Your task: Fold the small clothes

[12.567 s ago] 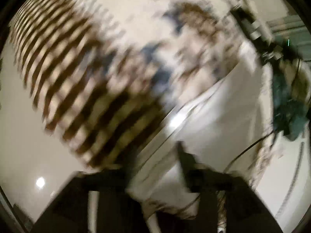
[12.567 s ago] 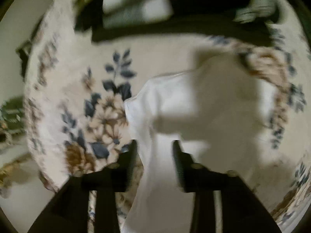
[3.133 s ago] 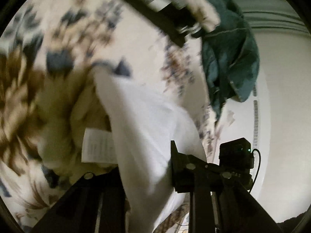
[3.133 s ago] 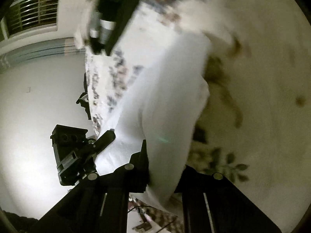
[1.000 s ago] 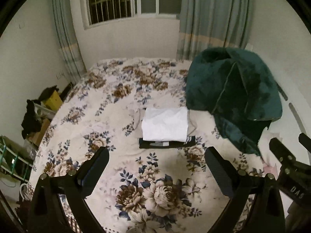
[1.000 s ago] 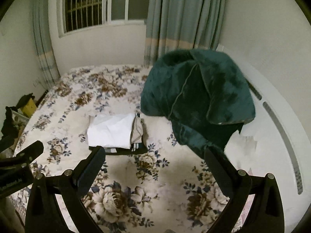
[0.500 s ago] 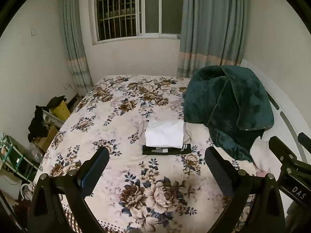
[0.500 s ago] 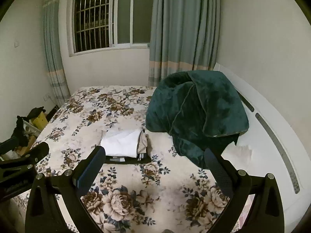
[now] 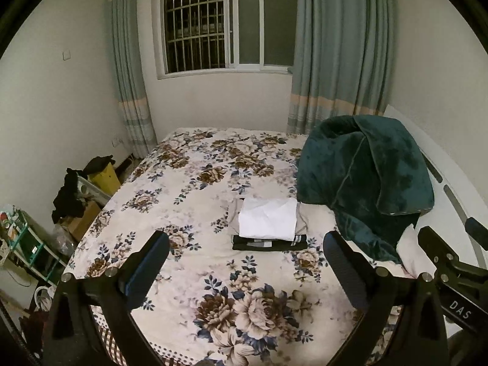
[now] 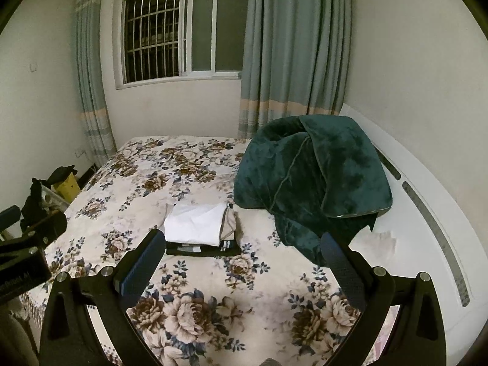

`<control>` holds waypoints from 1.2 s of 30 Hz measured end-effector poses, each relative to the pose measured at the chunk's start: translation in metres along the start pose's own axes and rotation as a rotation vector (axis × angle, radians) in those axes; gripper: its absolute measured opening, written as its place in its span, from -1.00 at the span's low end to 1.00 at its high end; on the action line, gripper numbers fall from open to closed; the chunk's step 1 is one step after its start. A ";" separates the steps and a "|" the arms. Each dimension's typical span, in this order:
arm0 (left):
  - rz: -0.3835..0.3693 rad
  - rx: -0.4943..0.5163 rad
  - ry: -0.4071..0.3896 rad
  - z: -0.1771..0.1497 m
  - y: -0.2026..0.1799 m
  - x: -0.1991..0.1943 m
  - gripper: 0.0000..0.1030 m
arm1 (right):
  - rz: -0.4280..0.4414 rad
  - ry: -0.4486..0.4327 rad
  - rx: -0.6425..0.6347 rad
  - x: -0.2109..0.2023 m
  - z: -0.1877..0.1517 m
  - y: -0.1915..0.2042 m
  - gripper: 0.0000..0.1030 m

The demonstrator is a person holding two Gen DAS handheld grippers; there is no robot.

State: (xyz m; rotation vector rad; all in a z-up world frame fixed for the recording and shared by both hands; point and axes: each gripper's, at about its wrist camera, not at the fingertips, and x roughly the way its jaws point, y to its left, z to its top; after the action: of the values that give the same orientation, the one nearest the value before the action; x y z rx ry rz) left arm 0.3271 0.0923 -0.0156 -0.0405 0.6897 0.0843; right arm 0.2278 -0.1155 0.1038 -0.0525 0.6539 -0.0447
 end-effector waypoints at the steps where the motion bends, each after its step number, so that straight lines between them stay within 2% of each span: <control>1: 0.003 0.001 0.000 0.000 0.000 -0.001 1.00 | 0.000 0.001 -0.001 0.001 0.001 0.000 1.00; 36: 0.021 0.002 -0.005 -0.004 0.002 -0.007 1.00 | 0.007 -0.009 -0.013 0.002 0.006 0.006 1.00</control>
State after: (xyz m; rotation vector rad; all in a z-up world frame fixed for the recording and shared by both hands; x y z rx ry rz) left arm 0.3188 0.0936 -0.0140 -0.0310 0.6852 0.1042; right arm 0.2329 -0.1090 0.1069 -0.0626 0.6453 -0.0333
